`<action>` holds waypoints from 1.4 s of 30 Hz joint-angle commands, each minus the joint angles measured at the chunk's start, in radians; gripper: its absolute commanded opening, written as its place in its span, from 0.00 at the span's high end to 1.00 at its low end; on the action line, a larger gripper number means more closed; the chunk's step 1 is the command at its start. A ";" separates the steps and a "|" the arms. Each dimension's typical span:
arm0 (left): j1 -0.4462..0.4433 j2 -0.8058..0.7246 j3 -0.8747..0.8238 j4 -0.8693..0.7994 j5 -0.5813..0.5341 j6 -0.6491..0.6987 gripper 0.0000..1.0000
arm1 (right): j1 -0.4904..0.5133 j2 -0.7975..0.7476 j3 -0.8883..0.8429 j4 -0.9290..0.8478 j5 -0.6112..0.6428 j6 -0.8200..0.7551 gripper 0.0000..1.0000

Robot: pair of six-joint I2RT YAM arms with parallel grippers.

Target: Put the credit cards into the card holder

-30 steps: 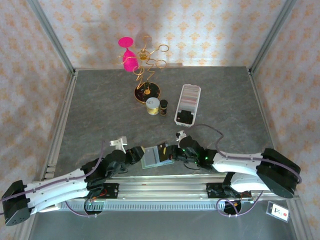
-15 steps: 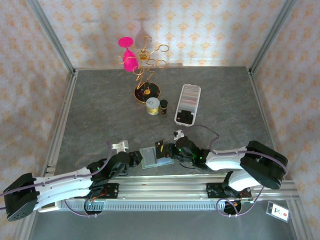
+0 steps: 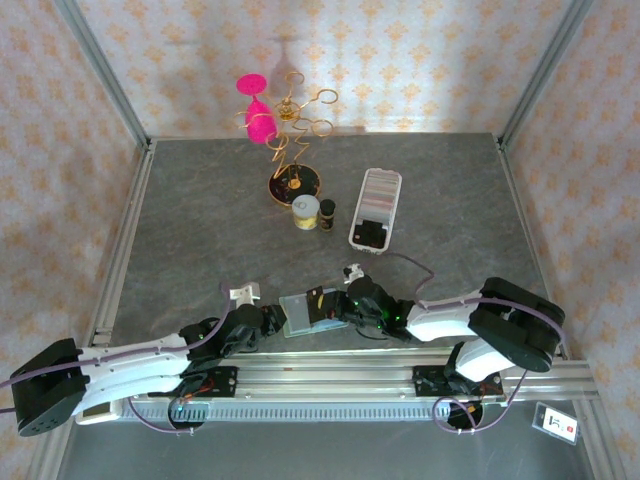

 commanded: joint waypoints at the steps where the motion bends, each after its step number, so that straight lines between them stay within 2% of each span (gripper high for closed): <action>1: 0.000 0.001 -0.015 0.027 0.006 -0.009 0.75 | 0.006 -0.006 -0.018 0.023 0.016 0.013 1.00; 14: 0.001 0.006 -0.021 0.038 0.012 -0.009 0.77 | 0.006 -0.030 -0.031 -0.004 0.063 0.016 1.00; 20: 0.000 0.012 -0.021 0.043 0.015 -0.008 0.77 | 0.007 0.001 -0.029 0.046 0.013 0.029 1.00; 33: 0.000 0.054 -0.024 0.079 0.029 -0.007 0.80 | 0.019 0.025 -0.042 0.057 -0.002 0.093 1.00; 42: -0.001 0.049 -0.030 0.072 0.030 -0.008 0.81 | 0.021 -0.067 -0.063 0.048 0.059 0.096 1.00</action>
